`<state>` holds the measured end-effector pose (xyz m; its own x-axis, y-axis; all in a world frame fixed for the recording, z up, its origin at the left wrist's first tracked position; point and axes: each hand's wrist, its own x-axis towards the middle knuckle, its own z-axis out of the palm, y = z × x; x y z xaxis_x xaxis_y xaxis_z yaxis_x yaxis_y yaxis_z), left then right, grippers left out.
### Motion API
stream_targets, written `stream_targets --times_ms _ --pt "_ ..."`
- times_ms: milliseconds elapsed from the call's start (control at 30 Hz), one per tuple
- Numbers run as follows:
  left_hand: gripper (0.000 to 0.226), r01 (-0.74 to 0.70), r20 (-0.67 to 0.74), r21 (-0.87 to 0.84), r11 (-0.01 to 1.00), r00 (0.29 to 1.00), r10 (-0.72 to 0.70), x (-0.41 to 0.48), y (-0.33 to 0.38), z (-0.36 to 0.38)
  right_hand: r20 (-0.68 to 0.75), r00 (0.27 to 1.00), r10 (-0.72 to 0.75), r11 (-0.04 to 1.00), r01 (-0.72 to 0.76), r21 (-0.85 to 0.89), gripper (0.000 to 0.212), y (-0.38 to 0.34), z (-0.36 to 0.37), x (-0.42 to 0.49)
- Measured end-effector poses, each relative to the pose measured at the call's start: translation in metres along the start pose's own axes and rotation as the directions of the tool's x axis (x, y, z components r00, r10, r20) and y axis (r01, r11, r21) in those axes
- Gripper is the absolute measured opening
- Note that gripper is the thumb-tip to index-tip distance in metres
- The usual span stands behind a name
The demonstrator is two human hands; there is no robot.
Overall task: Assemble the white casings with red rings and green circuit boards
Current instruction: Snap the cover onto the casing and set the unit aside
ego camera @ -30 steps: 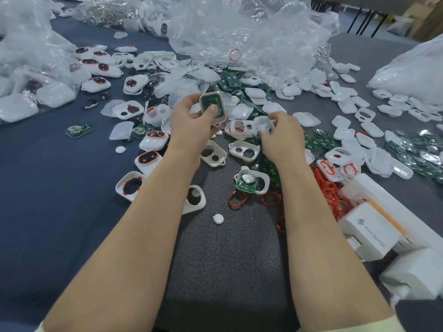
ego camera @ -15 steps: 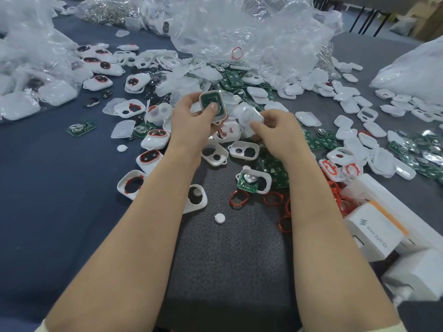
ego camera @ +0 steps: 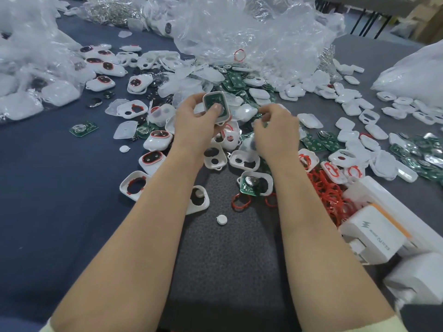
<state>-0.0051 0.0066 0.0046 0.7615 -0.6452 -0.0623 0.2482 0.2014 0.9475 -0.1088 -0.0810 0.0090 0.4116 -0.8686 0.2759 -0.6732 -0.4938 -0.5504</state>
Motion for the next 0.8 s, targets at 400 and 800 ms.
stream_targets --times_ms 400,800 --pt "0.022 -0.019 0.021 0.006 1.0 1.0 0.019 -0.004 0.001 0.002 0.211 0.967 0.143 0.988 -0.153 0.029 0.039 -0.017 0.022 0.015" --pt "0.028 -0.066 0.019 0.157 0.985 0.998 0.063 -0.003 -0.001 -0.001 0.055 0.984 0.171 0.74 -0.165 0.652 0.02 -0.012 0.004 0.009"
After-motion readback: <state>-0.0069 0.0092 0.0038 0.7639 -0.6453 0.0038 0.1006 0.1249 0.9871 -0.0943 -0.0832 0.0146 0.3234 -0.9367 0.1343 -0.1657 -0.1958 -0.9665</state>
